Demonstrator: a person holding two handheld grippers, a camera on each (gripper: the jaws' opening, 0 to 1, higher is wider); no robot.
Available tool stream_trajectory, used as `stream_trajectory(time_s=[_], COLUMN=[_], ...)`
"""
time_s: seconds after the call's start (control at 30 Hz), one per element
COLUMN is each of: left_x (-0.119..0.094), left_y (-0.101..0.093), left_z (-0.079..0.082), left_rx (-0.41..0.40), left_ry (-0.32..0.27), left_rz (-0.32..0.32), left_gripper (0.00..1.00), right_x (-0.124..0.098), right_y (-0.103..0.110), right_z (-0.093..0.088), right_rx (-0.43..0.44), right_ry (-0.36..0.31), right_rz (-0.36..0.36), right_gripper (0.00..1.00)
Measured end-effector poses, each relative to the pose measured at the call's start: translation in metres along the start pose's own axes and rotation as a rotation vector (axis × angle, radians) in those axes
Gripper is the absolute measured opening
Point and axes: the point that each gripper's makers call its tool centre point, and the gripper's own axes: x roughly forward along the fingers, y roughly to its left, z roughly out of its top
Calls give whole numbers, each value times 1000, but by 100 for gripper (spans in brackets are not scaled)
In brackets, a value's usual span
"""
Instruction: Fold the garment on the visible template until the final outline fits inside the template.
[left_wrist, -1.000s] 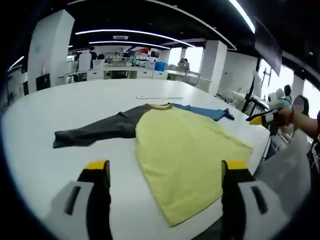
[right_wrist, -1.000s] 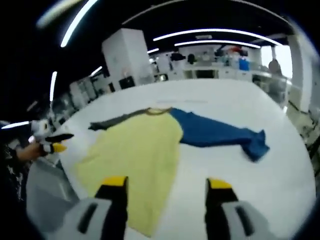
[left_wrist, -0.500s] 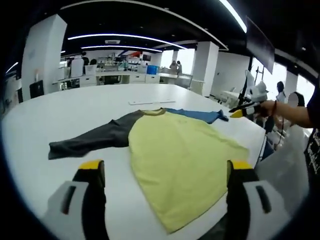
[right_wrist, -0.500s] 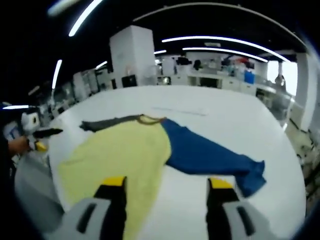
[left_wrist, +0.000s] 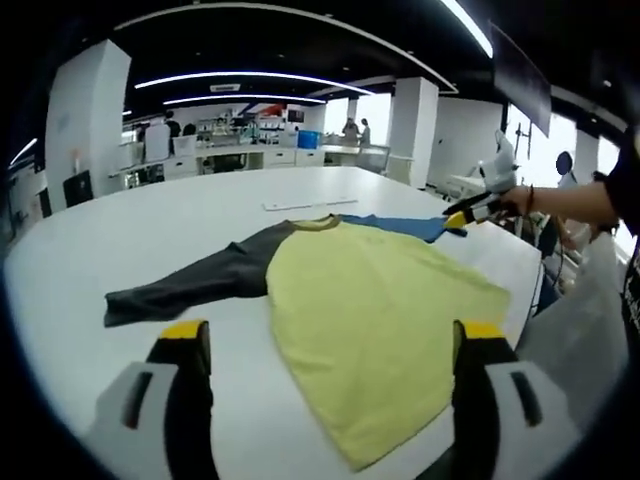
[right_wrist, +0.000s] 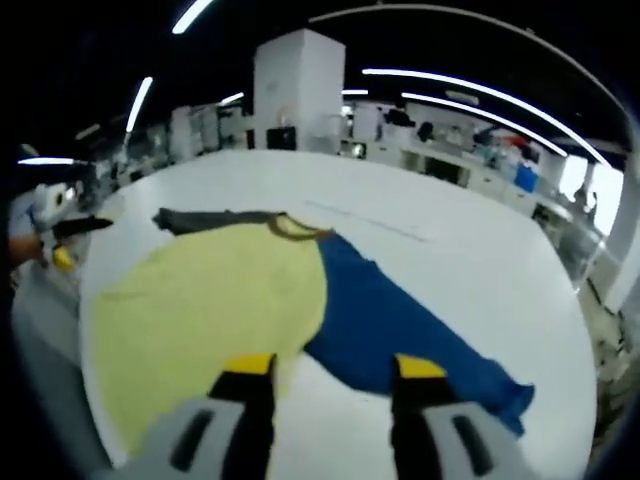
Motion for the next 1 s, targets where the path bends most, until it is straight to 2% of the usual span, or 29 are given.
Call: stream_trajectory(time_s=[0.3,0.37,0.57,0.7,1.0], left_x=[0,0,-2,-4,-6], left_y=[-4,-5,-5,-1,1], left_z=[-2,0,1,-4,-8], left_rx=[24,22,9,16,6], left_ry=[13,5,-8,-2,7], left_rz=[0,1,6,11,20], left_gripper=[98,97,95,94,91], right_x=[21,23,38,48,59], right_y=[-2,3,5,8,17], right_z=[-8,-10,-21,-24,-17], right_rx=[-44,-53,-164,-157,-182], right_ry=[33,40,72,85,87], right_rz=[25,38,60,78,107], right_gripper=[32,32,25,22,20])
